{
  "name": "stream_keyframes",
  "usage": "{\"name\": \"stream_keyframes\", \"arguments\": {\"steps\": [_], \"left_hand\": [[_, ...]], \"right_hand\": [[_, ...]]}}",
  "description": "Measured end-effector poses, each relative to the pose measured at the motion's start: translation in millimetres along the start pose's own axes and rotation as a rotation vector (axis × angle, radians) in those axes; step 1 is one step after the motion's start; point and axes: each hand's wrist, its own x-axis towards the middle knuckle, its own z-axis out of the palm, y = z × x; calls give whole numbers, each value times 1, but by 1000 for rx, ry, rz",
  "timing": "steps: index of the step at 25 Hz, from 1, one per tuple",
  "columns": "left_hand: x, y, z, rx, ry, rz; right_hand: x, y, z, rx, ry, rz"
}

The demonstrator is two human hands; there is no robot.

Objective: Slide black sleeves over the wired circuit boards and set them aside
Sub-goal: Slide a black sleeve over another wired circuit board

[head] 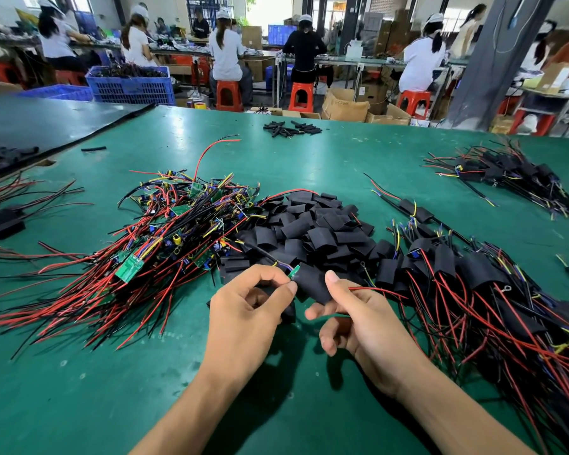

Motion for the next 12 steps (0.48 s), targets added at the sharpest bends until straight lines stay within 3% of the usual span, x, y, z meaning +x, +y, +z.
{"name": "stream_keyframes", "arguments": {"steps": [12], "left_hand": [[3,0,-1,29,5,31]], "right_hand": [[0,-2,-3,-54,-32,-35]]}}
